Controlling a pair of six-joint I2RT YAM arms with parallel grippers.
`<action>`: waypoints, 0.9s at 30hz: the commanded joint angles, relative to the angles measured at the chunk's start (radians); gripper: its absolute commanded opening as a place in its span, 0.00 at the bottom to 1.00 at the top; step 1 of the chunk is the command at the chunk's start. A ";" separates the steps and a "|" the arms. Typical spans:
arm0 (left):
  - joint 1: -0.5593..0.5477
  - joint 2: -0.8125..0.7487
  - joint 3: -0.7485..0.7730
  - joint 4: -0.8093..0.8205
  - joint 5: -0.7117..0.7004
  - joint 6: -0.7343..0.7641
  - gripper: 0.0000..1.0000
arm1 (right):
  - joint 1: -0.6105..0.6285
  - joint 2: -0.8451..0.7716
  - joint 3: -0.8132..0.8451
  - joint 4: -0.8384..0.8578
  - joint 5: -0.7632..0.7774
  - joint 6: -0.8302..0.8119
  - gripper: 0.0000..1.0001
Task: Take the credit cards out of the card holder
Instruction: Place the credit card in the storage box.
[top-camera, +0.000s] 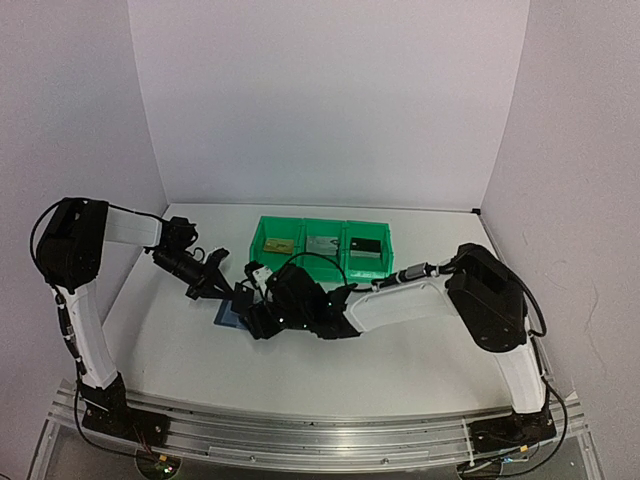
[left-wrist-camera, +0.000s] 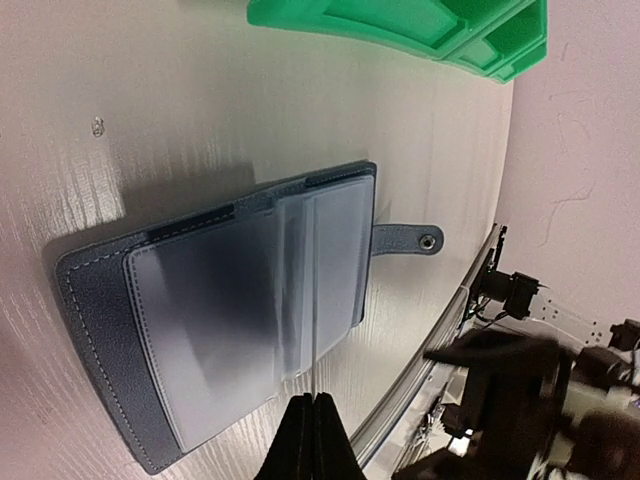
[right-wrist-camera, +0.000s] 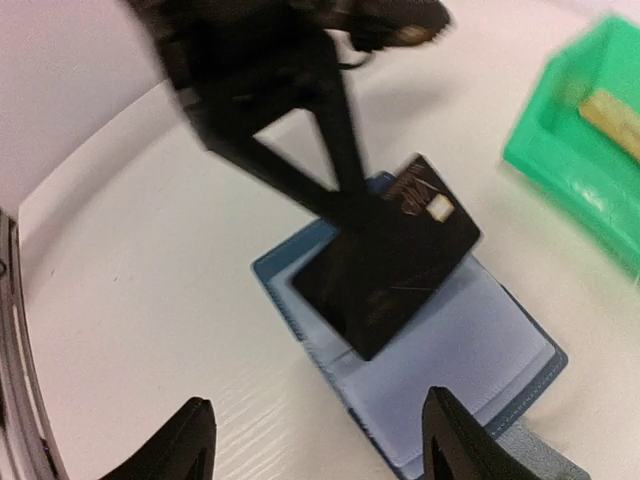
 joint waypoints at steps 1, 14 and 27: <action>0.000 -0.007 0.016 0.020 0.035 -0.061 0.00 | 0.089 -0.007 -0.059 0.279 0.237 -0.500 0.72; 0.000 -0.055 0.024 0.011 0.123 -0.110 0.00 | 0.095 0.029 -0.036 0.305 0.335 -0.552 0.76; 0.000 -0.155 -0.008 0.023 0.216 -0.022 0.00 | -0.070 -0.305 -0.307 0.366 -0.305 -0.027 0.85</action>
